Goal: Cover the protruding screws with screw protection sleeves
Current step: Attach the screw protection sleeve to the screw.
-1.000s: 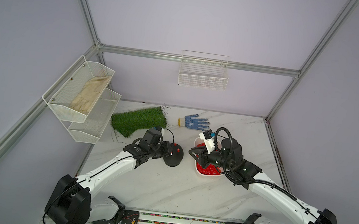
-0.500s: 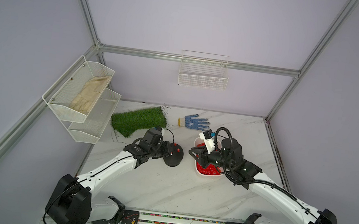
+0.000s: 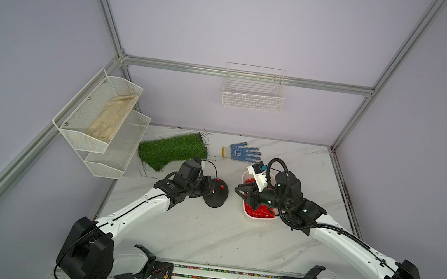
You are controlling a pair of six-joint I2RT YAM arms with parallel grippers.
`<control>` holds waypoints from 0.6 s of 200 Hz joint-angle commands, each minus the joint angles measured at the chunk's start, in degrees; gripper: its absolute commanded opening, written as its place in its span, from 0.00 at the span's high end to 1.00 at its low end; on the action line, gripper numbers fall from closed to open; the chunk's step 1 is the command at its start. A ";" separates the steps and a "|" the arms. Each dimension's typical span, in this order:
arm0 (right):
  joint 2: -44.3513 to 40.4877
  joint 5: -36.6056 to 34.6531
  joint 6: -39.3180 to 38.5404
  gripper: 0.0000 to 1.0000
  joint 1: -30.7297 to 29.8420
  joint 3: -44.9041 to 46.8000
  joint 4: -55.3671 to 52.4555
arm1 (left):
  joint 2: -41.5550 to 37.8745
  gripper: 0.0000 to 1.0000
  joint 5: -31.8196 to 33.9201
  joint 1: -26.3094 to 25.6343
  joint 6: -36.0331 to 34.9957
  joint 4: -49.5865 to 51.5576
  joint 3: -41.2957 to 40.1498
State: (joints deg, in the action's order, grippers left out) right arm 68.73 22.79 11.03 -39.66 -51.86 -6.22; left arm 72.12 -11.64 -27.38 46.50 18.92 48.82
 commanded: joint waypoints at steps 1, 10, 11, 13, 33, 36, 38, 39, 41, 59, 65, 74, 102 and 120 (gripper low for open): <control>0.71 1.12 -1.73 0.73 -0.42 -2.02 -2.37 | -0.20 0.91 0.75 0.46 -0.36 -0.55 -1.08; 0.63 1.14 -1.80 0.73 -0.42 -1.93 -2.33 | -0.22 0.91 0.74 0.42 -0.38 -0.48 -1.14; 0.62 1.18 -1.80 0.73 -0.42 -1.89 -2.32 | -0.17 0.91 0.74 0.46 -0.41 -0.48 -1.16; 0.55 1.20 -1.73 0.73 -0.42 -1.81 -2.31 | -0.21 0.91 0.74 0.47 -0.44 -0.46 -1.15; 0.60 1.18 -1.72 0.73 -0.42 -2.00 -2.46 | -0.22 0.91 0.87 0.47 -0.34 -0.38 -1.37; 0.55 1.28 -1.73 0.73 -0.42 -2.02 -2.52 | -0.22 0.91 0.86 0.48 -0.33 -0.37 -1.37; 0.60 1.29 -1.72 0.73 -0.42 -2.04 -2.60 | -0.16 0.91 0.77 0.46 -0.40 -0.37 -1.38; 0.65 1.29 -1.76 0.73 -0.42 -2.03 -2.59 | -0.19 0.90 0.75 0.47 -0.42 -0.37 -1.41; 0.69 1.30 -1.77 0.73 -0.42 -2.16 -2.68 | -0.21 0.90 0.77 0.48 -0.44 -0.37 -1.44; 1.10 1.29 -2.09 0.73 -0.42 -2.54 -3.35 | -0.35 0.90 0.75 0.41 -0.44 -0.37 -1.52; 1.21 1.38 -2.12 0.73 -0.42 -2.49 -3.30 | -0.40 0.90 0.80 0.46 -0.45 -0.37 -1.53; 1.14 1.55 -2.03 0.73 -0.42 -2.46 -3.24 | -0.39 0.90 0.87 0.48 -0.53 -0.37 -1.53; 0.88 1.74 -1.81 0.73 -0.43 -2.37 -3.05 | -0.07 0.87 0.81 0.53 -0.53 -0.33 -1.69; 0.73 1.72 -1.87 0.73 -0.42 -2.29 -3.11 | -0.05 0.84 0.67 0.46 -0.53 -0.36 -1.79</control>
State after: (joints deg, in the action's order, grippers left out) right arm 69.65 23.86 10.09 -39.66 -52.51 -8.64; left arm 72.12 -11.46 -27.38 46.44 18.96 48.82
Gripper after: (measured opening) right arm 0.270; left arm 0.137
